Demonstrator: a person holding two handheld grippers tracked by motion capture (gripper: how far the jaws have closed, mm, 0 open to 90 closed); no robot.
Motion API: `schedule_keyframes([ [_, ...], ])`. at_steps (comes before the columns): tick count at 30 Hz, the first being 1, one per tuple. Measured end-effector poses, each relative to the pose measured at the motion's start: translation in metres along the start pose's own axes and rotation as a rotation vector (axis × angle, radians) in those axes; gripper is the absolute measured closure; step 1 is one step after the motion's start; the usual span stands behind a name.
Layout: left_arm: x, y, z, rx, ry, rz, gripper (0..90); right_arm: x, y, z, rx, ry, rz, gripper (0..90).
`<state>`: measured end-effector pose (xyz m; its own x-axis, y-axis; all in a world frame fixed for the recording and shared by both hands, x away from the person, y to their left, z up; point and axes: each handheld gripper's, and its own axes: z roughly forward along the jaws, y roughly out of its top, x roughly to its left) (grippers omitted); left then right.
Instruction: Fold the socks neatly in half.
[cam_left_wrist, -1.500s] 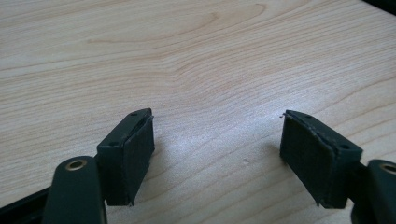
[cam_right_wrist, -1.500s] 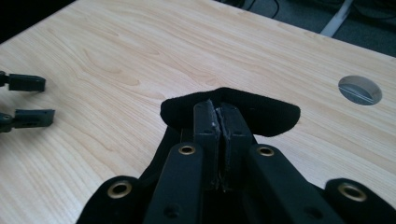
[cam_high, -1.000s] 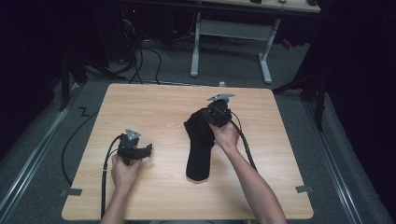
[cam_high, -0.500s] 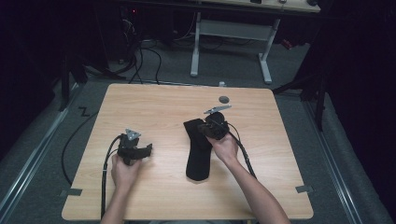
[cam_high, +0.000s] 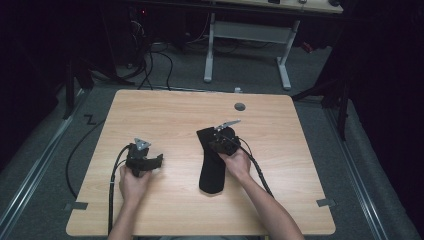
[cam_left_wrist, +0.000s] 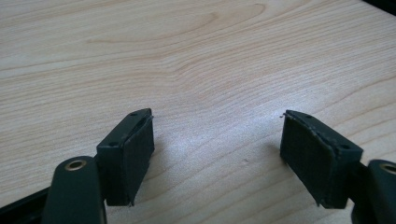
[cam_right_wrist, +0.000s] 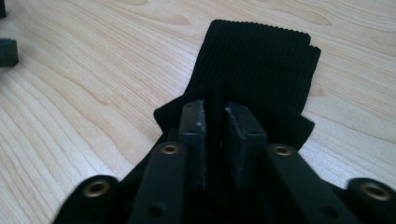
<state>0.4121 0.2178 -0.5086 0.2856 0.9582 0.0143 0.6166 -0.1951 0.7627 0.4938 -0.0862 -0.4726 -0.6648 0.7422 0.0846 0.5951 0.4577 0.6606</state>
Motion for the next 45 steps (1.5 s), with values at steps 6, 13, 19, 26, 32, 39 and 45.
schedule_keyframes([
  [6, 0.0, 0.0, 0.0, 0.0, 0.0, 0.0, 26.6, 0.001, -0.004, -0.02, -0.086, 0.003, -0.045, 61.7],
  [13, 0.0, 0.0, 0.0, 0.0, 0.0, 0.0, 26.6, -0.004, -0.006, -0.06, -0.202, 0.001, -0.053, 59.9],
  [19, 0.0, 0.0, 0.0, 0.0, 0.001, 0.0, 26.6, -0.008, -0.025, -0.082, -0.231, -0.02, -0.074, 60.9],
  [26, 0.0, 0.0, 0.0, 0.0, 0.001, 0.0, 26.6, -0.002, -0.064, -0.083, -0.182, -0.055, -0.157, 61.1],
  [32, 0.0, 0.0, 0.0, 0.0, 0.001, 0.0, 26.6, 0.003, -0.073, -0.066, -0.15, -0.073, -0.182, 59.0],
  [39, 0.0, 0.0, 0.0, 0.001, 0.001, 0.0, 26.6, -0.001, -0.065, -0.046, -0.146, -0.042, -0.131, 67.0],
  [45, 0.0, 0.0, 0.0, 0.0, 0.001, 0.0, 26.6, -0.002, -0.062, -0.038, -0.127, -0.019, -0.124, 87.5],
])
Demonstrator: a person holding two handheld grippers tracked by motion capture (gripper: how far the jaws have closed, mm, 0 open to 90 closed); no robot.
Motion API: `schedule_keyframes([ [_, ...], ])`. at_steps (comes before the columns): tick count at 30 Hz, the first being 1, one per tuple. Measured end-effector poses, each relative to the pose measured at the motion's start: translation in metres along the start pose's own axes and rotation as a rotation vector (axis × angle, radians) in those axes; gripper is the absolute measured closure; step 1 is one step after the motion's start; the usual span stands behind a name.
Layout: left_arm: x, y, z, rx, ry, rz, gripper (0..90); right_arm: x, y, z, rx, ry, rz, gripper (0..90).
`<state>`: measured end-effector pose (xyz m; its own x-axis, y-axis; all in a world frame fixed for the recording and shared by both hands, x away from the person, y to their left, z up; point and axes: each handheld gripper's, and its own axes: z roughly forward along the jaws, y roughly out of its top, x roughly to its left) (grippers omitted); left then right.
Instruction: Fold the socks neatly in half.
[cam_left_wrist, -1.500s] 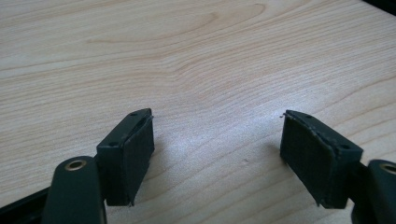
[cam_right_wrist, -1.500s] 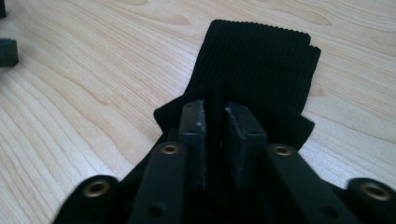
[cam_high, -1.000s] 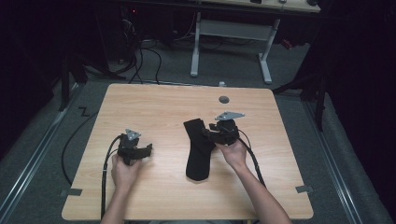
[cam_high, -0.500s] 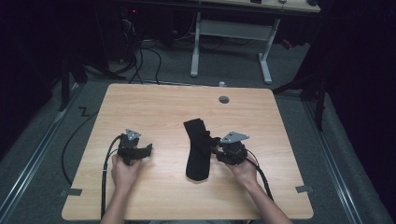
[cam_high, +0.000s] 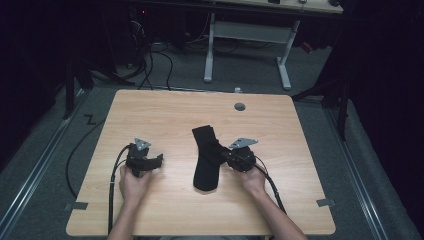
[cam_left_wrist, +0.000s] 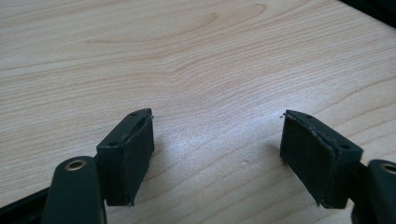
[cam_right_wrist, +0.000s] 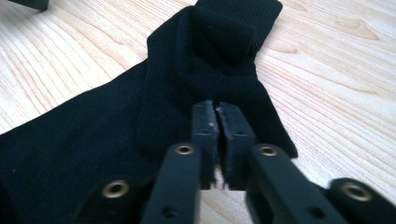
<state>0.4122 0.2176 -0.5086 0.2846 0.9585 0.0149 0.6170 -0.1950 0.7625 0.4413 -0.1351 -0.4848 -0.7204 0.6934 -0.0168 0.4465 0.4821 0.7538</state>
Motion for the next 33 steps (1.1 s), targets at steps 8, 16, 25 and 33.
schedule_keyframes([
  [8, 0.0, 0.0, 0.0, 0.0, 0.0, 0.0, 26.6, 0.007, 0.018, -0.025, -0.065, 0.007, -0.022, 90.0],
  [16, 0.0, 0.0, 0.0, 0.0, 0.0, 0.0, 26.6, 0.018, 0.014, -0.018, -0.023, -0.005, -0.069, 77.0],
  [25, 0.0, 0.0, 0.0, 0.0, 0.0, 0.0, 26.6, 0.012, 0.002, 0.016, 0.071, 0.014, -0.036, 67.3],
  [33, 0.0, 0.0, 0.0, 0.0, 0.001, -0.001, 26.6, 0.01, 0.003, 0.015, 0.088, -0.005, -0.077, 88.6],
])
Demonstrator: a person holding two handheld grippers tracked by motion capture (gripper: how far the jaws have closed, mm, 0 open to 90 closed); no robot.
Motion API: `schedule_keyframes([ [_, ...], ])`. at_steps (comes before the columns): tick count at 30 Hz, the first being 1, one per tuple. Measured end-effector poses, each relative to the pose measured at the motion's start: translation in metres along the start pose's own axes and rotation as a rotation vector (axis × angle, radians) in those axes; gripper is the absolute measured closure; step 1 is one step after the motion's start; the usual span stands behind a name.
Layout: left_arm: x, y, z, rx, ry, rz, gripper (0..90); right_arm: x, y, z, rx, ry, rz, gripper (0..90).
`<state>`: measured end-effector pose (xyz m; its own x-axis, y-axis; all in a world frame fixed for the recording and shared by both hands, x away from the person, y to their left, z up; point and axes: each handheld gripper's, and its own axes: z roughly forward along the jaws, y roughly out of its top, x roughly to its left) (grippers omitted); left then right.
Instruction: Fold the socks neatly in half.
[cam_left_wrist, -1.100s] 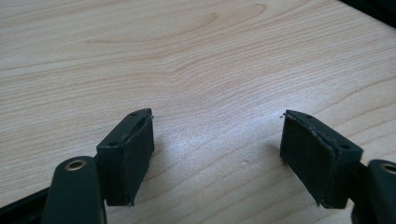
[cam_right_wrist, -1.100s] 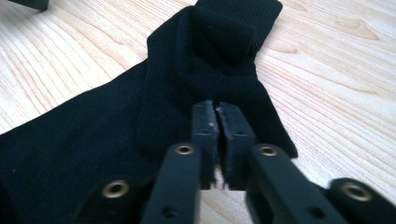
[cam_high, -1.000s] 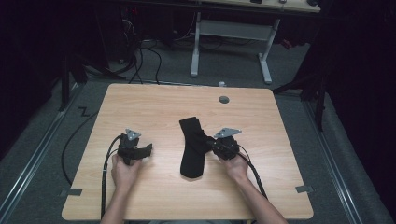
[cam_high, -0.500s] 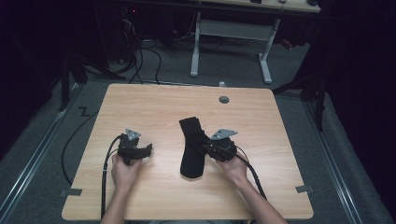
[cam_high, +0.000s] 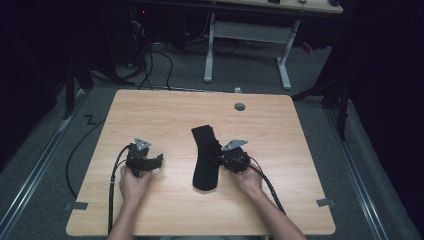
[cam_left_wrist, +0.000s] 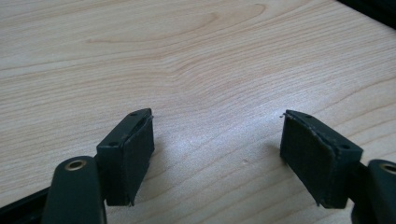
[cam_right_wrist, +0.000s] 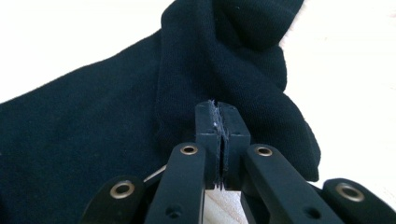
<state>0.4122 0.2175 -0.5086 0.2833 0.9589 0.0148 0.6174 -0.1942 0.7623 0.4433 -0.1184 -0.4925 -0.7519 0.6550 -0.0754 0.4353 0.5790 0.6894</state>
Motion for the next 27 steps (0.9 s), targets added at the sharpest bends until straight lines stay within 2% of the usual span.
schedule_keyframes([
  [6, -0.002, 0.0, 0.0, -0.005, -0.005, 0.006, 28.8, -0.002, 0.009, -0.015, -0.054, 0.039, 0.044, 88.8],
  [12, -0.002, 0.0, 0.0, -0.005, -0.005, 0.006, 29.5, 0.004, 0.029, -0.039, -0.114, 0.081, 0.049, 88.7],
  [16, -0.002, 0.0, 0.0, -0.005, -0.005, 0.006, 29.3, 0.011, 0.041, -0.046, -0.133, 0.112, 0.053, 88.6],
  [19, -0.002, 0.0, 0.0, -0.004, -0.005, 0.006, 29.3, 0.016, 0.045, -0.042, -0.126, 0.126, 0.061, 88.5],
  [23, -0.002, 0.0, 0.0, -0.004, -0.005, 0.006, 29.3, 0.019, 0.046, -0.016, -0.062, 0.114, 0.058, 86.3],
  [25, -0.001, 0.0, 0.0, -0.002, -0.008, 0.009, 29.3, 0.017, 0.044, -0.001, -0.033, 0.105, 0.074, 78.9],
  [27, 0.0, 0.001, 0.0, -0.003, -0.01, 0.009, 29.2, 0.014, 0.042, 0.007, -0.028, 0.106, 0.088, 71.6],
])
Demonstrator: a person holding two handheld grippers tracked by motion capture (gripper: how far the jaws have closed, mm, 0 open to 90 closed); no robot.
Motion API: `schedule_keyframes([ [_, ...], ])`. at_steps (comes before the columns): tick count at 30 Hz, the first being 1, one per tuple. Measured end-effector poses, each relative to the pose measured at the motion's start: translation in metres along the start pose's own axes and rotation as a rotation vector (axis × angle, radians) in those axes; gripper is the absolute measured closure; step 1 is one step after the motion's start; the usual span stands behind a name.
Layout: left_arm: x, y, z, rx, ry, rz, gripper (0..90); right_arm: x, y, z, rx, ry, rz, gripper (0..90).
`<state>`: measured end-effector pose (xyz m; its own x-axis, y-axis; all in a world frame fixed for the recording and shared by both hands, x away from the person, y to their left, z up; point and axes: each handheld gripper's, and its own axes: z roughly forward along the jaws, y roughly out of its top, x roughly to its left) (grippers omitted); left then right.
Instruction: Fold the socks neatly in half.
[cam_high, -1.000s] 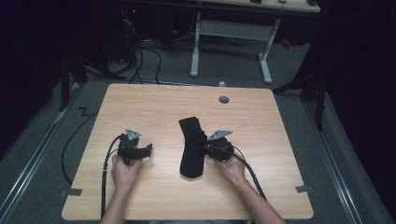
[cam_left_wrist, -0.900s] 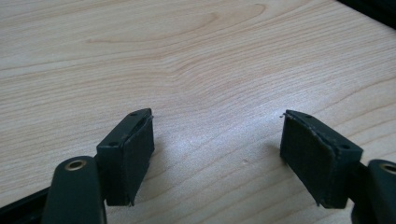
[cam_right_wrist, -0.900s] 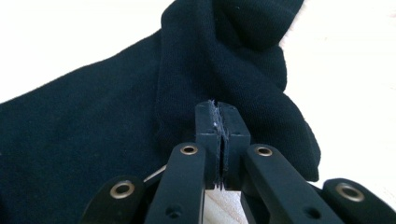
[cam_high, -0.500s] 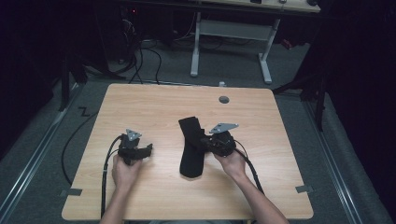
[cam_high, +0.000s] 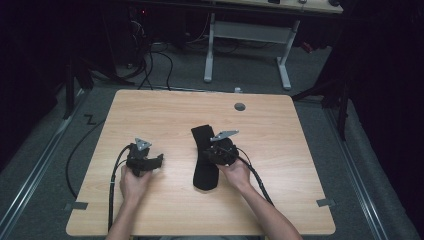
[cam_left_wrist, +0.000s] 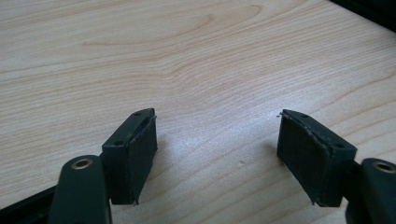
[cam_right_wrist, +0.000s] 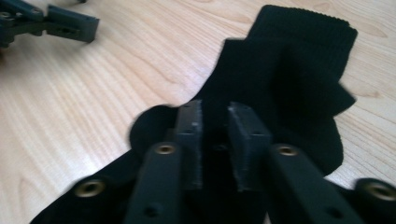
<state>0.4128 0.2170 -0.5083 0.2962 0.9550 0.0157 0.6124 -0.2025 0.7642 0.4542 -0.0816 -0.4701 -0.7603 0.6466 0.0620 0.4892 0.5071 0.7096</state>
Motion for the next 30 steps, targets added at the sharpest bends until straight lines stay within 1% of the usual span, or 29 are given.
schedule_keyframes([
  [2, 0.0, 0.0, 0.0, 0.0, 0.0, 0.002, 29.2, -0.003, -0.001, -0.004, -0.04, -0.012, 0.013, 69.0],
  [4, 0.0, 0.0, -0.001, 0.006, -0.004, 0.006, 29.2, -0.003, -0.002, -0.016, -0.093, -0.022, 0.021, 68.5],
  [6, -0.003, 0.001, -0.002, 0.013, 0.001, 0.012, 29.1, -0.001, -0.004, -0.03, -0.137, -0.036, 0.007, 70.1],
  [7, -0.005, 0.001, -0.003, 0.014, -0.001, 0.023, 28.8, 0.0, -0.006, -0.036, -0.152, -0.041, -0.007, 71.6],
  [9, -0.012, 0.003, -0.007, 0.009, -0.017, 0.045, 28.3, 0.003, -0.012, -0.045, -0.165, -0.032, -0.037, 75.7],
  [11, -0.022, 0.005, -0.012, -0.003, -0.046, 0.063, 28.2, 0.008, -0.019, -0.048, -0.154, -0.004, -0.054, 78.6],
  [14, -0.04, 0.008, -0.016, -0.01, -0.097, 0.103, 27.8, 0.015, -0.031, -0.044, -0.097, 0.032, -0.086, 80.7],
  [15, -0.04, 0.008, -0.016, -0.01, -0.097, 0.103, 27.7, 0.018, -0.034, -0.041, -0.078, 0.041, -0.097, 81.0],
  [16, -0.053, 0.01, -0.016, -0.01, -0.128, 0.127, 27.3, 0.019, -0.036, -0.038, -0.061, 0.043, -0.108, 81.2],
  [17, -0.059, 0.01, -0.015, -0.008, -0.138, 0.141, 27.0, 0.021, -0.037, -0.035, -0.049, 0.04, -0.112, 81.2],
  [18, -0.059, 0.01, -0.015, -0.008, -0.138, 0.141, 26.6, 0.021, -0.037, -0.035, -0.049, 0.04, -0.112, 81.2],
  [19, -0.069, 0.011, -0.012, -0.002, -0.151, 0.163, 26.3, 0.022, -0.038, -0.028, -0.031, 0.038, -0.111, 82.7],
  [21, -0.076, 0.012, -0.006, 0.013, -0.142, 0.184, 26.4, 0.02, -0.037, -0.023, -0.021, 0.023, -0.114, 84.4],
  [23, -0.081, 0.014, 0.0, 0.037, -0.143, 0.189, 26.0, 0.015, -0.035, -0.018, -0.024, 0.007, -0.097, 85.3],
  [25, -0.088, 0.016, 0.002, 0.032, -0.153, 0.194, 25.9, 0.011, -0.034, -0.015, -0.035, -0.002, -0.071, 85.8],
  [27, -0.094, 0.019, 0.002, 0.023, -0.165, 0.202, 26.0, 0.007, -0.033, -0.012, -0.04, -0.006, -0.057, 85.8],
  [30, -0.104, 0.023, 0.002, 0.013, -0.182, 0.215, 26.0, 0.004, -0.031, -0.007, -0.038, -0.021, -0.048, 85.7],
])
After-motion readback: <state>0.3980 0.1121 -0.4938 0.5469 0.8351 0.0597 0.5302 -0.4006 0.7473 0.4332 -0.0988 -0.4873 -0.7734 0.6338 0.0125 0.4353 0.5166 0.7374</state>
